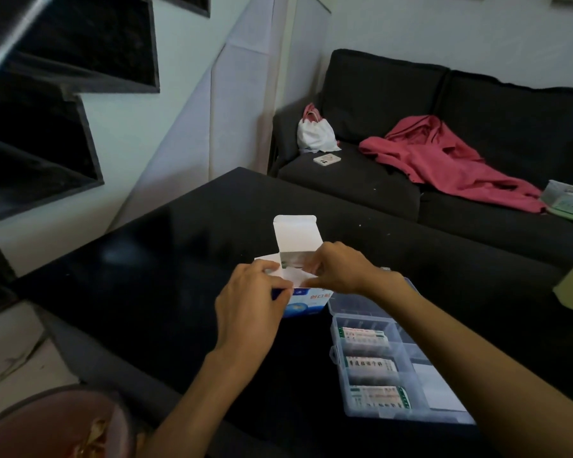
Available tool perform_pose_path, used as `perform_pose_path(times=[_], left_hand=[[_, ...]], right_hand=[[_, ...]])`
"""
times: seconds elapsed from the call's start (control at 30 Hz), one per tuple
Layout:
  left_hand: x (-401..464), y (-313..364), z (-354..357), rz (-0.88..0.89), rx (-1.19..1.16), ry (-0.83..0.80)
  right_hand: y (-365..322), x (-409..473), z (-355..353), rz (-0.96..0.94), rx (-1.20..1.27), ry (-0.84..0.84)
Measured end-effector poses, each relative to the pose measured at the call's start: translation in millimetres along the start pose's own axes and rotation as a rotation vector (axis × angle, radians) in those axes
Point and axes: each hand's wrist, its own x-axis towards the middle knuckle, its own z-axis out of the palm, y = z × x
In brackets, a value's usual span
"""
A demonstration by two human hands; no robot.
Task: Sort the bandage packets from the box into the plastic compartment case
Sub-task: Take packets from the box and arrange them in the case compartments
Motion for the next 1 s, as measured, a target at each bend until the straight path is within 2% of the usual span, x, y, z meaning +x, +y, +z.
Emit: perform_pose_path(times=[0.07, 0.17, 0.37, 0.5, 0.57, 0.67, 0.7, 0.77, 0.83, 0.87, 0.93, 1.0], left_hand=[[1.9, -0.9, 0.7, -0.005, -0.006, 0.010], [6.4, -0.7, 0.8, -0.022, -0.020, 0.031], [11.5, 0.6, 5.2, -0.031, -0.007, 0.065], [11.4, -0.6, 6.5, -0.016, -0.017, 0.078], [10.9, -1.6, 7.4, -0.003, -0.010, 0.087], [10.5, -1.7, 9.0, 0.034, -0.001, 0.104], [10.0, -0.1, 9.7, 0.061, -0.006, 0.123], [7.9, 7.0, 11.7, 0.129, -0.063, 0.184], [3.6, 18.2, 15.0, 0.106, -0.277, 0.172], [1.6, 26.2, 15.3, 0.021, -0.477, 0.062], [-5.9, 46.6, 14.8, -0.232, -0.832, -0.374], [-14.3, 61.3, 14.8, -0.401, -0.956, -0.755]], right_hand=[[2.7, 0.7, -1.6, -0.028, 0.068, 0.020], [7.9, -2.6, -4.2, 0.000, 0.316, 0.094], [16.8, -9.5, -8.4, 0.165, 0.805, 0.277], [17.0, -9.8, -14.0, 0.314, 1.044, 0.436], [17.2, -14.8, -18.2, 0.380, 1.179, 0.451], [18.4, -45.1, -23.6, 0.398, 1.433, 0.346], [19.8, -59.8, -22.6, 0.394, 1.442, 0.298], [21.6, -91.9, -12.5, 0.401, 1.310, 0.278], [22.8, -120.6, 5.6, 0.375, 1.076, 0.428], [23.7, -131.9, 15.1, 0.322, 0.941, 0.543], [29.7, -149.0, 31.4, 0.154, 0.637, 0.721], [41.0, -156.6, 42.0, -0.013, 0.308, 0.763]])
